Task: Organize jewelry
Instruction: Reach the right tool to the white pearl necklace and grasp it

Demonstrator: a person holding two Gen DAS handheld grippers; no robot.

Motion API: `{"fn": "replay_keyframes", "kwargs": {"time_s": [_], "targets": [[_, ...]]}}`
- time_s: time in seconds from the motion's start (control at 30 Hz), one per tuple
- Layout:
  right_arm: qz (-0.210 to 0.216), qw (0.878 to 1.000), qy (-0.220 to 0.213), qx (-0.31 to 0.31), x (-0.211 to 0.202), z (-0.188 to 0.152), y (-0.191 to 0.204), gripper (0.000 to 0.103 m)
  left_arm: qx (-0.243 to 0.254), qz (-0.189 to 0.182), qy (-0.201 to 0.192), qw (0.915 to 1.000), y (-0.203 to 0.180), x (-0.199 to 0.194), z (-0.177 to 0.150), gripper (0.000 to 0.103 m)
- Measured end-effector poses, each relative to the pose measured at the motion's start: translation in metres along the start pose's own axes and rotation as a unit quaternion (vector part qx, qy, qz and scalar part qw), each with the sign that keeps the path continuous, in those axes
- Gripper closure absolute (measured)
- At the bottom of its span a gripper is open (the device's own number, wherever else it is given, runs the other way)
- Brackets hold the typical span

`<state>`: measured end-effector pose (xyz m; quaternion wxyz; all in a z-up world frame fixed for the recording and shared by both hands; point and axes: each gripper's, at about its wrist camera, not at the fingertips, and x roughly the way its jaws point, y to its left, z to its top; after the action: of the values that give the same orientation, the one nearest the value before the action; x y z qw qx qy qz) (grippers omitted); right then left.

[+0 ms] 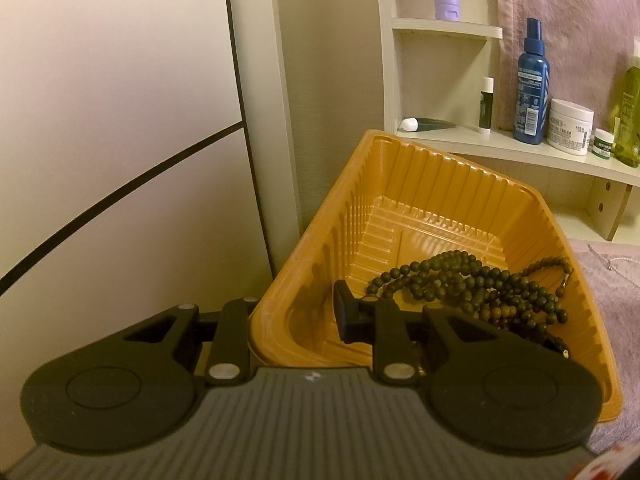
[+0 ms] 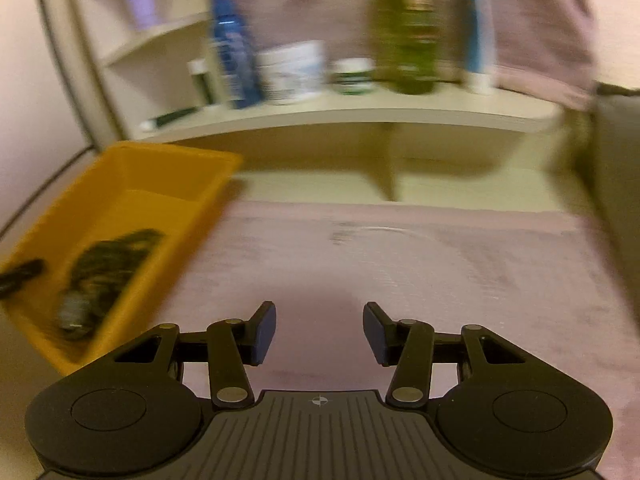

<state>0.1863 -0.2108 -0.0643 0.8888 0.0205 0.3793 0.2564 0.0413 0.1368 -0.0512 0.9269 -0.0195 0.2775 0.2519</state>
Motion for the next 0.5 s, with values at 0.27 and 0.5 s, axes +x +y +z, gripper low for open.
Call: {"fn": "replay_keyframes", "kwargs": {"time_s": [0.27,0.5], "targets": [[-0.068,0.997,-0.008,0.023,0.0,-0.004,-0.057,0.055,0.005,0.003,0.001,1.0,-0.001,-0.001,0.0,0.081],[-0.071,0.997,0.0,0.01,0.01,-0.001,-0.063,0.081,0.008,0.004,0.002,1.0,-0.001,-0.001,0.001,0.081]]}}
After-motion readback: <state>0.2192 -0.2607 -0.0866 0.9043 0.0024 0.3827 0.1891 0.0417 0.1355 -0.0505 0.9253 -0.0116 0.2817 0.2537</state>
